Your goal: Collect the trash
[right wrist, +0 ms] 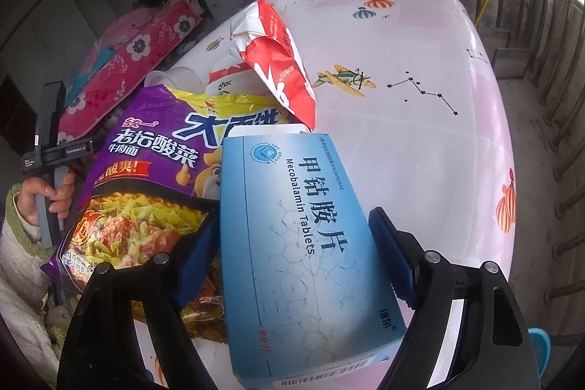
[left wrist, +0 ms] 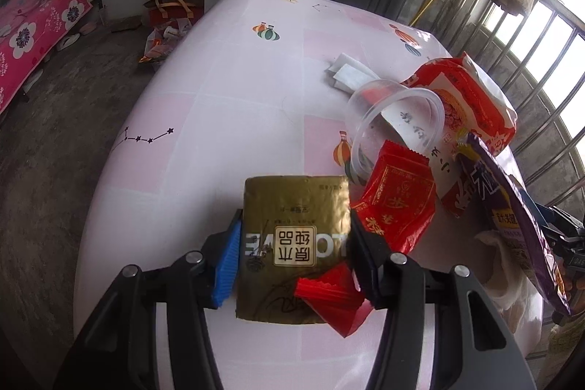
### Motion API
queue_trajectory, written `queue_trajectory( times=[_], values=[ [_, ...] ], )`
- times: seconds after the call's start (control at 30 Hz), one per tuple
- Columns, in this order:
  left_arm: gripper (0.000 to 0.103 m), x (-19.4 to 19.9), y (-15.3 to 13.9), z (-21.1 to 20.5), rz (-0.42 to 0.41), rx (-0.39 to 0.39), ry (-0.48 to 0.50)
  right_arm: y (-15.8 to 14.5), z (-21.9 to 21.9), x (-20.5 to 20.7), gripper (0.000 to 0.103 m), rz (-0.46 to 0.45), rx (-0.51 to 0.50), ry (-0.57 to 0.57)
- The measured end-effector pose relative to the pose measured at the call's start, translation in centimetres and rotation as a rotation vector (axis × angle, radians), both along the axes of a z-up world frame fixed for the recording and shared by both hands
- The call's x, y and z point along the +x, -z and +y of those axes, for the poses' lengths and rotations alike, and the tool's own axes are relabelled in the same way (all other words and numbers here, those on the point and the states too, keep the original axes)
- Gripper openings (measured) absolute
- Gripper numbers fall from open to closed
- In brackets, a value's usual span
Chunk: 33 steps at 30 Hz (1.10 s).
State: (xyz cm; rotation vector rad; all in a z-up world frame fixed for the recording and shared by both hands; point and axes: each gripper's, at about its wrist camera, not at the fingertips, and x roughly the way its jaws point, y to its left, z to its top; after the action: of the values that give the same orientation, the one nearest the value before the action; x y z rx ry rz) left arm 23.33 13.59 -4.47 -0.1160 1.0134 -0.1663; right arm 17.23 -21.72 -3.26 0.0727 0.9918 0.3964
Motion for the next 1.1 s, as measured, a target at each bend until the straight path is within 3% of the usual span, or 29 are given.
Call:
queue_trajectory(
  times=[0.2, 0.33, 0.53, 0.83, 0.97, 1.1],
  values=[
    [0.053, -1.6, 0.7, 0.9, 0.029, 0.03, -0.007, 0.4, -0.1, -0.4, 0.076, 0.029, -0.013, -0.001],
    [0.071, -2.6, 0.5, 1.5, 0.017, 0.025, -0.02, 0.5, -0.2, 0.1, 0.077, 0.048, -0.025, 0.018],
    [0.071, -3.9, -0.1, 2.7, -0.011, -0.03, -0.05, 0.0, -0.7, 0.4, 0.078, 0.04, -0.013, 0.072],
    [0.071, -5.4, -2.0, 5.4, -0.095, -0.083, -0.115, -6.7, -0.8, -4.5, 0.078, -0.142, 0.071, 0.186],
    [0.071, -6.1, -2.3, 5.9, -0.118, -0.091, -0.119, -10.0, 2.8, -8.0, 0.077, -0.223, 0.131, 0.102],
    [0.069, -7.1, -2.4, 6.3, -0.133, -0.098, -0.116, -10.6, 8.6, -10.2, 0.075, -0.215, 0.191, -0.034]
  ],
)
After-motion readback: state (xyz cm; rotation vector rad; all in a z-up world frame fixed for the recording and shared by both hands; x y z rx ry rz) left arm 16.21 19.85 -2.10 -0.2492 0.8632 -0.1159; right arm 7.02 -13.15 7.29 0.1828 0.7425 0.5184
